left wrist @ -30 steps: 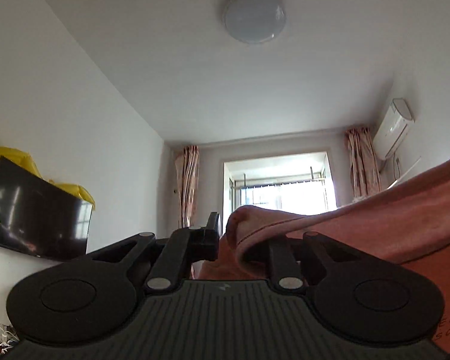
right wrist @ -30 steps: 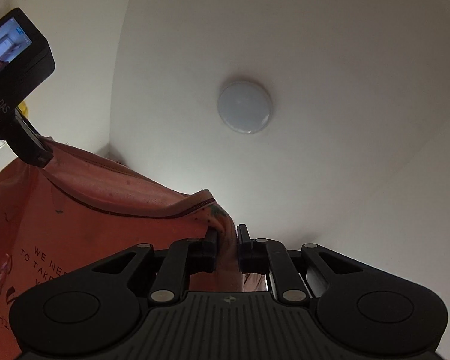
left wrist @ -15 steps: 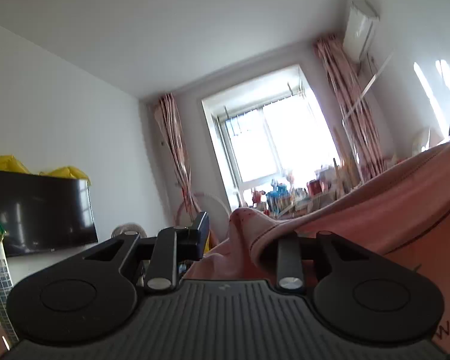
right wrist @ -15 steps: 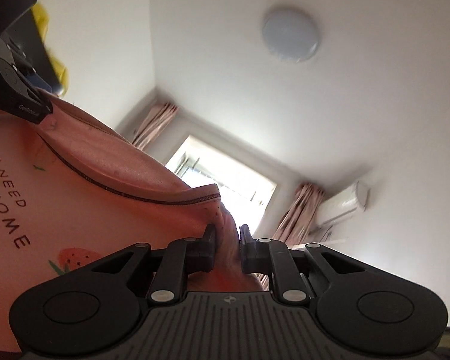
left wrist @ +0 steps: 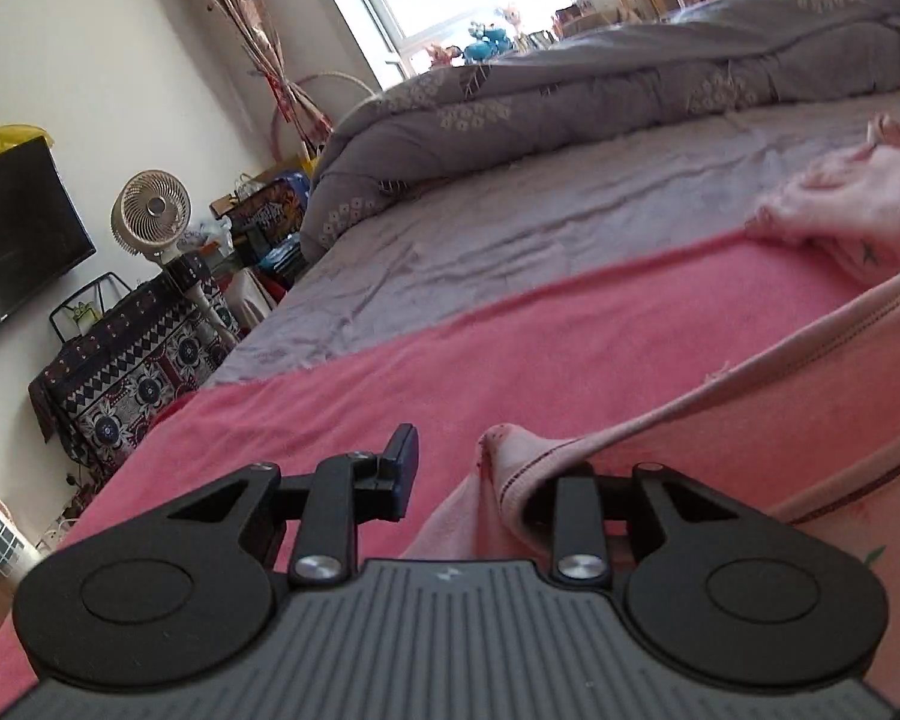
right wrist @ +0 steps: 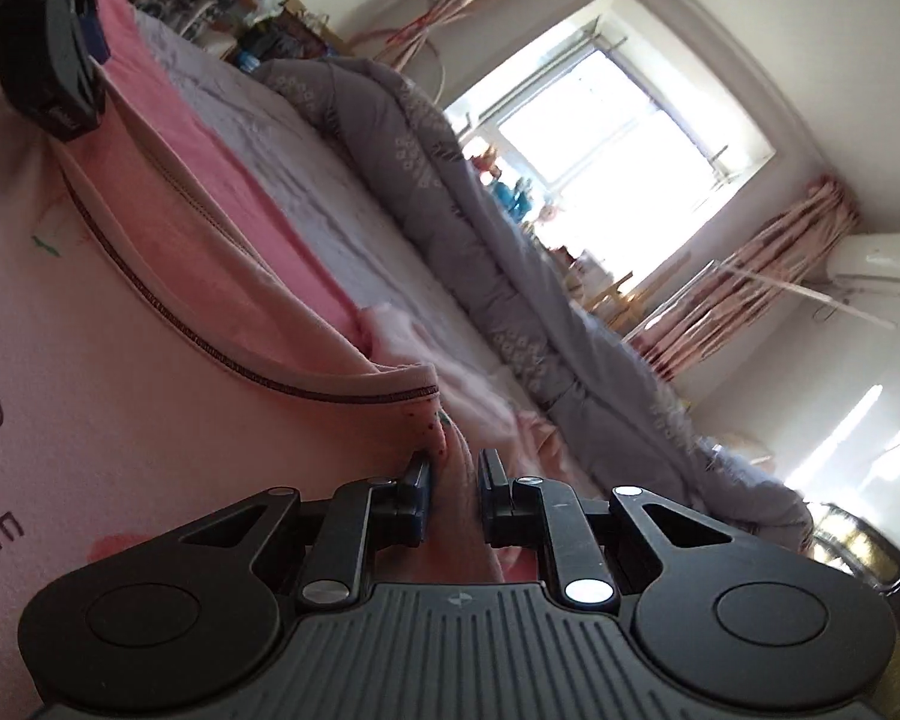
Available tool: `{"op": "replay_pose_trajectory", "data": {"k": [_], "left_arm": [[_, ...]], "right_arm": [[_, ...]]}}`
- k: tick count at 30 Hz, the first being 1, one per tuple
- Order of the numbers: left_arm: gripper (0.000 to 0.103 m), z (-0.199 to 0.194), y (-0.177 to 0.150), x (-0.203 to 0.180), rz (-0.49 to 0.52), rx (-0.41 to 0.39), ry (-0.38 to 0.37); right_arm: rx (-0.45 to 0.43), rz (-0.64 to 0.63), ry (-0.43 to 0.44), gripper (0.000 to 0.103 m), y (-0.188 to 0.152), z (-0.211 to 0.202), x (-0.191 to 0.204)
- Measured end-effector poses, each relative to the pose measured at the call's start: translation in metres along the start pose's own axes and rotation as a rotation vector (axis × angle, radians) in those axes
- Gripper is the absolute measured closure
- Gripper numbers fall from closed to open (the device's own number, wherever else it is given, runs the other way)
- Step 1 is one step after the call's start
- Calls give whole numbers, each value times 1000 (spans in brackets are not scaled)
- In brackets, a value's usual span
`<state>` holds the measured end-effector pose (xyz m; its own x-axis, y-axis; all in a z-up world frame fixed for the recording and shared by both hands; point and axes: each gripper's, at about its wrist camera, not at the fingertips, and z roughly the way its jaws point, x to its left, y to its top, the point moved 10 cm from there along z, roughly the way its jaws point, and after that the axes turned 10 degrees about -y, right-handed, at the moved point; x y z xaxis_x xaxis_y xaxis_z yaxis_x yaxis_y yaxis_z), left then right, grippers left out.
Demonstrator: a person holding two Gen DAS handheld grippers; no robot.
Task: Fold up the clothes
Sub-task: 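Lift the shirt with the right gripper and shake it out over the towel, then lower the shirt onto the towel and open the right gripper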
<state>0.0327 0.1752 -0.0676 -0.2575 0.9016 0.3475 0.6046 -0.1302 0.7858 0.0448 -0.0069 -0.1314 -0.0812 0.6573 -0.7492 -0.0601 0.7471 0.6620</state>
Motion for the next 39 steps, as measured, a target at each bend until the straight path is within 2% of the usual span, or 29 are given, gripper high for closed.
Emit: {"op": "replay_pose_trajectory", "data": {"k": [2, 3, 5, 6, 7, 9, 10, 11, 13, 15, 18, 22, 23, 26, 27, 30, 31, 33, 36, 39], "left_arm": [[64, -10, 24, 15, 41, -2, -19], [59, -4, 31, 14, 73, 14, -23], [49, 19, 22, 9, 145, 112, -23], [46, 36, 9, 6, 181, 183, -45], [44, 37, 4, 3, 226, 162, -21], [36, 38, -4, -2, 319, 112, 30], [35, 33, -6, -2, 353, 88, 38], [34, 29, -7, -4, 371, 81, 21], [30, 22, -4, 3, 353, 84, -30], [24, 16, -1, 11, 315, 96, -88], [22, 16, 3, 26, 172, 182, -226], [21, 10, 6, 40, 79, 195, -270], [21, 8, 5, 41, 73, 200, -290], [17, 9, -2, 36, 33, 248, -371], [17, 12, -4, 34, 20, 265, -374], [17, 20, -5, 29, 16, 282, -308], [18, 19, -6, 28, 7, 286, -322], [18, 13, -7, 26, -5, 287, -362], [17, 1, -9, 33, -26, 275, -428], [13, -8, -12, 44, -121, 288, -520]], "right_arm": [[5, 43, 6, 80, 11, 2, -16], [20, 69, 12, 76, 15, 1, -30], [109, 57, 86, 49, 0, 19, -44], [150, 60, 125, 45, -12, 36, -34], [189, 65, 165, 45, -24, 53, -20], [157, 50, 162, 40, -19, 53, -23], [154, 69, 180, 30, -16, 47, -25], [160, 115, 229, 22, -15, 41, -31], [182, 211, 320, 17, -15, 29, -44], [215, 299, 385, 16, -18, 17, -60], [276, 475, 464, 13, -24, 26, -96], [373, 746, 512, 13, -34, 47, -135], [384, 759, 505, 13, -38, 45, -140], [372, 661, 461, 13, -43, 35, -137], [370, 630, 454, 13, -43, 32, -129], [360, 558, 424, 19, -43, 24, -116], [358, 543, 425, 21, -44, 22, -113], [359, 502, 454, 26, -43, 18, -102], [373, 406, 428, 26, -50, 21, -85], [390, 424, 406, 26, -55, 30, -85]]}}
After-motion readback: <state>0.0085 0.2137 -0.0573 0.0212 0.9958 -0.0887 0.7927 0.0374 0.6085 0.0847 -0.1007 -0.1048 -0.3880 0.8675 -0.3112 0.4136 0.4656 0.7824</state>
